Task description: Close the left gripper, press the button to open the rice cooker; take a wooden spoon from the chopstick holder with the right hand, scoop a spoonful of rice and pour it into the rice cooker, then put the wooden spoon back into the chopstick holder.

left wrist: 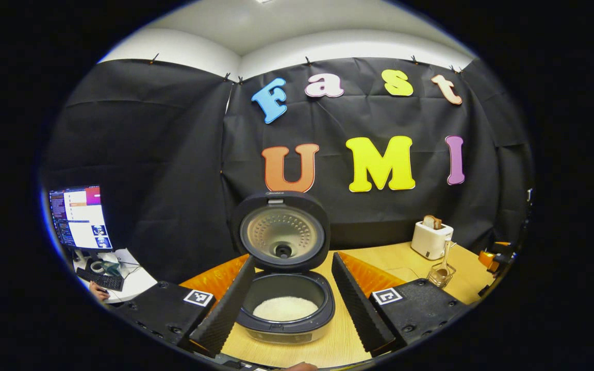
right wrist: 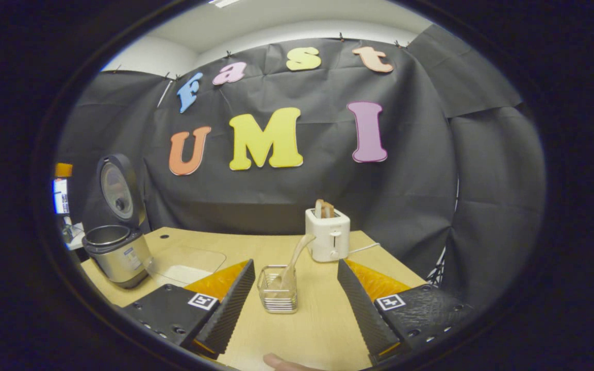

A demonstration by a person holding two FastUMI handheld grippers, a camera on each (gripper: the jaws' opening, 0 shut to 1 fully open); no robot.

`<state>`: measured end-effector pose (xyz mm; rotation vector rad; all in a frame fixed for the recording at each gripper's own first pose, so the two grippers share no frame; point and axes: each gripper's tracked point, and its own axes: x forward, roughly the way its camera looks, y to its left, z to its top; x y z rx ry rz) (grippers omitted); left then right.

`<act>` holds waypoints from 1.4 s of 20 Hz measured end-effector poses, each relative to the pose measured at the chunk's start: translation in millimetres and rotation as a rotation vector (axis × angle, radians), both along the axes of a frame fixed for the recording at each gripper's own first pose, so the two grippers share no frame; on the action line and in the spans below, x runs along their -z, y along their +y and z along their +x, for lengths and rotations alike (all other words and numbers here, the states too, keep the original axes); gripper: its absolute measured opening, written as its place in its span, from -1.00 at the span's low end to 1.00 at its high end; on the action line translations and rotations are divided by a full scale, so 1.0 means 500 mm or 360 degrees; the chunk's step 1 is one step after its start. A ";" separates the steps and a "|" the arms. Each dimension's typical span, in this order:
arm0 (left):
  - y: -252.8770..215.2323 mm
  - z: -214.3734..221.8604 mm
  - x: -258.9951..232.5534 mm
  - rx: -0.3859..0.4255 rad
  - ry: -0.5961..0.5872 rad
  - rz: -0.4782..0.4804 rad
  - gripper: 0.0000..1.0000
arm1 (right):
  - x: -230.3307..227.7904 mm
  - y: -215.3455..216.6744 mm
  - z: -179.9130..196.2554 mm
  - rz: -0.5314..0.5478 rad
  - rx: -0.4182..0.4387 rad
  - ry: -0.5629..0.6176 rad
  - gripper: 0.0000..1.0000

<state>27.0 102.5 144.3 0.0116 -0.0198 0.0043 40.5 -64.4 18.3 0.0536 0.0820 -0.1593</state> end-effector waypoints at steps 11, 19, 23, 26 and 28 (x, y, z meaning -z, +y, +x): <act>0.010 0.276 -0.180 -0.0055 -0.0153 -0.0108 0.92 | 0.025 -0.041 -0.045 0.0095 -0.0019 0.0016 0.87; -0.009 0.447 -0.167 -0.0089 -0.0099 -0.0201 0.94 | 0.015 -0.114 -0.073 0.0232 0.0087 0.0022 1.00; -0.005 0.478 -0.152 -0.0152 -0.0090 -0.0089 0.94 | 0.011 -0.129 -0.074 0.0342 0.0083 0.0021 0.92; -0.010 0.495 -0.146 -0.0136 -0.0072 0.0031 0.91 | 0.013 -0.133 -0.075 0.0316 0.0099 0.0024 0.91; 0.000 0.496 -0.134 -0.0179 -0.0052 0.0108 0.95 | 0.017 -0.113 -0.070 0.0316 0.0064 0.0041 0.83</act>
